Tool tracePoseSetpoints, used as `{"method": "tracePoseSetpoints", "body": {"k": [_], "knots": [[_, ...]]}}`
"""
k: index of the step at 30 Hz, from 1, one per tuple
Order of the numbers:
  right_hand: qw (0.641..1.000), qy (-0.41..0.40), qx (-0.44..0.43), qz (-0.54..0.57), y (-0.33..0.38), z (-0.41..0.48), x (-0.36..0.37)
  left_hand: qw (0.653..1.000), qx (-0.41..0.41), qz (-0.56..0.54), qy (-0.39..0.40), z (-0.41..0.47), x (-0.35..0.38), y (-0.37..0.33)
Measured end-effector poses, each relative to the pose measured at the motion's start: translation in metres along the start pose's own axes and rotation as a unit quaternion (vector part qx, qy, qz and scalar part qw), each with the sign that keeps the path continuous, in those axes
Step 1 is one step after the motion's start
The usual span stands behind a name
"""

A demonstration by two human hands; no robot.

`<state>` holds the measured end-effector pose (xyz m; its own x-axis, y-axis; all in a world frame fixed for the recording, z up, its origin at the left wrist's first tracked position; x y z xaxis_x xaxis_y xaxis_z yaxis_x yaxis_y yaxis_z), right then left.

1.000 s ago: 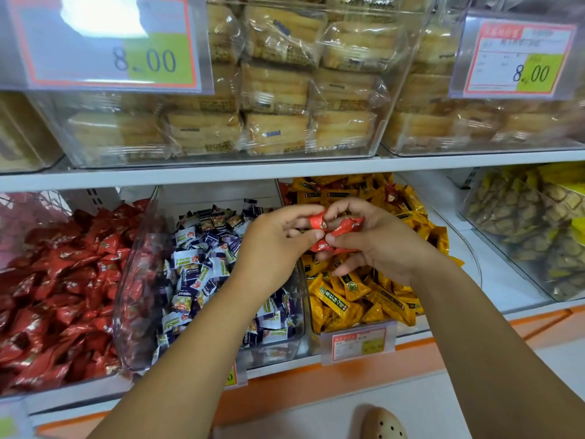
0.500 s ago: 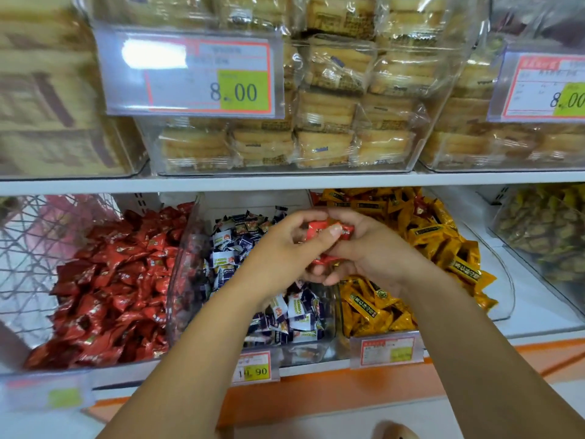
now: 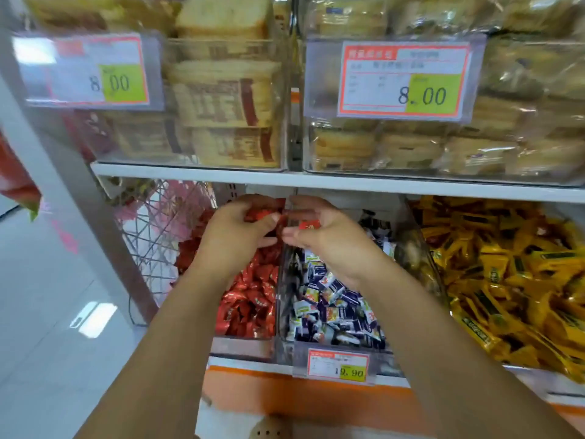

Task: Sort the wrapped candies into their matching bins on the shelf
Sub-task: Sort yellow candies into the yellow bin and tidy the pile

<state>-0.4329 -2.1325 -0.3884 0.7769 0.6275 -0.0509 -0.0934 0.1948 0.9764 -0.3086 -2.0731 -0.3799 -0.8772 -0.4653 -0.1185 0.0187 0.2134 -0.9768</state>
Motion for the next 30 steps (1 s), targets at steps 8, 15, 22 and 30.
{"method": "tracePoseSetpoints", "body": {"k": [8, 15, 22, 30], "knots": [[0.999, 0.001, -0.038, 0.039, -0.006, 0.017, 0.031, 0.988, 0.050, 0.134, -0.061, 0.015, -0.050, 0.006], [0.978, -0.151, -0.005, -0.141, 0.035, -0.028, -0.099, 0.971, 0.103, 0.206, 0.060, -0.008, 0.027, -0.010], [0.942, -0.214, 0.111, -0.234, 0.016, -0.088, -0.214, 0.931, 0.118, 0.305, 0.163, -0.038, 0.143, -0.011], [0.891, -0.039, 0.131, -0.432, -0.025, -0.063, -0.209, 0.895, 0.121, 0.380, 0.198, -0.021, 0.199, 0.014]]}}
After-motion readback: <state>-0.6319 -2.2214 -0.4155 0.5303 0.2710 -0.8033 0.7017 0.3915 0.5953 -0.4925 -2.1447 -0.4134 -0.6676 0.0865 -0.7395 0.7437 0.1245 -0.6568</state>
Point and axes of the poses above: each hand's wrist, its own z-axis towards the middle knuckle, its own x-axis out of the palm, y = z × x, the point moved 7 cm from there along z, towards the middle knuckle, and after that the axes turned 14 degrees about -x, right-handed, at the moved point
